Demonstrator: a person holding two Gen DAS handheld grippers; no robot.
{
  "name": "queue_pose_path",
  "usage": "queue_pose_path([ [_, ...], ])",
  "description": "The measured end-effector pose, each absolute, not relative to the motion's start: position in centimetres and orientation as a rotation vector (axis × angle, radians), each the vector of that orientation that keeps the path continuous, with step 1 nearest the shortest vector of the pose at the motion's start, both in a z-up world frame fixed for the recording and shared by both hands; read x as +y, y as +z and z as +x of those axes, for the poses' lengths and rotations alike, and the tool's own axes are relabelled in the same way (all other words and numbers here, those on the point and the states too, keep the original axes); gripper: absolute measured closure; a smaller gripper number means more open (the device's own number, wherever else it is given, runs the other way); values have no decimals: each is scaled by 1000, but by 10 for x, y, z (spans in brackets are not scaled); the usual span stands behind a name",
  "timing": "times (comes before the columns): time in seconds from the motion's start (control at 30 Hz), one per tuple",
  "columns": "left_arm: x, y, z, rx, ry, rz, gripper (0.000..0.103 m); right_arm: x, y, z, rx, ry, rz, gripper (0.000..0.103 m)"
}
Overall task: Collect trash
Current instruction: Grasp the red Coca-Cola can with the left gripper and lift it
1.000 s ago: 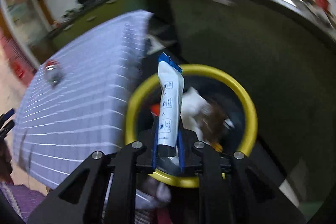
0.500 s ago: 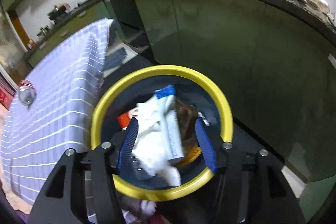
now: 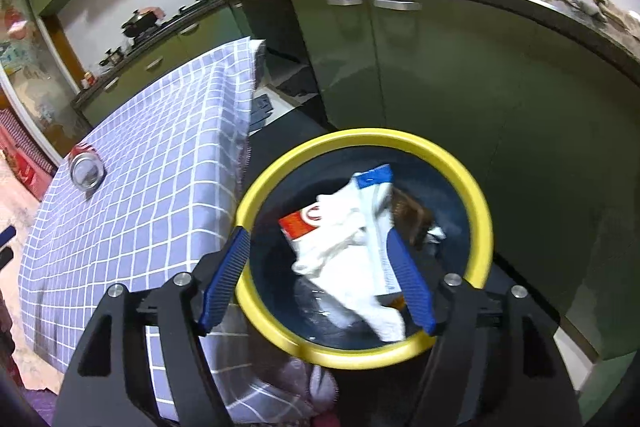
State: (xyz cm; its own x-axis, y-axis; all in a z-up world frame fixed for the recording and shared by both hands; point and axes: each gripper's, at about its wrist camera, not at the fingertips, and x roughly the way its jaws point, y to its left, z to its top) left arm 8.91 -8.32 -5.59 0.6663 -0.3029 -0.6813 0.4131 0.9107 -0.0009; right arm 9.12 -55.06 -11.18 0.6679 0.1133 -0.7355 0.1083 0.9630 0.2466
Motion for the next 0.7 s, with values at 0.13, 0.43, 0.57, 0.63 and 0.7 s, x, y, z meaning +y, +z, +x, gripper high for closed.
queue_pose_path([
  [0.13, -100, -46, 97, 701, -471, 232, 6, -543, -113, 98, 848, 32, 269, 35],
  [0.43, -125, -39, 124, 485, -693, 781, 6, -546, -113, 100, 854, 6, 273, 33],
  [0.57, -123, -40, 163, 503, -782, 868, 6, -546, -115, 105, 867, -15, 282, 33],
  [0.63, -122, -42, 186, 517, -833, 921, 6, -545, -116, 108, 877, -17, 283, 33],
  [0.7, -123, -48, 200, 518, -871, 1011, 6, -544, -115, 112, 885, -26, 275, 33],
])
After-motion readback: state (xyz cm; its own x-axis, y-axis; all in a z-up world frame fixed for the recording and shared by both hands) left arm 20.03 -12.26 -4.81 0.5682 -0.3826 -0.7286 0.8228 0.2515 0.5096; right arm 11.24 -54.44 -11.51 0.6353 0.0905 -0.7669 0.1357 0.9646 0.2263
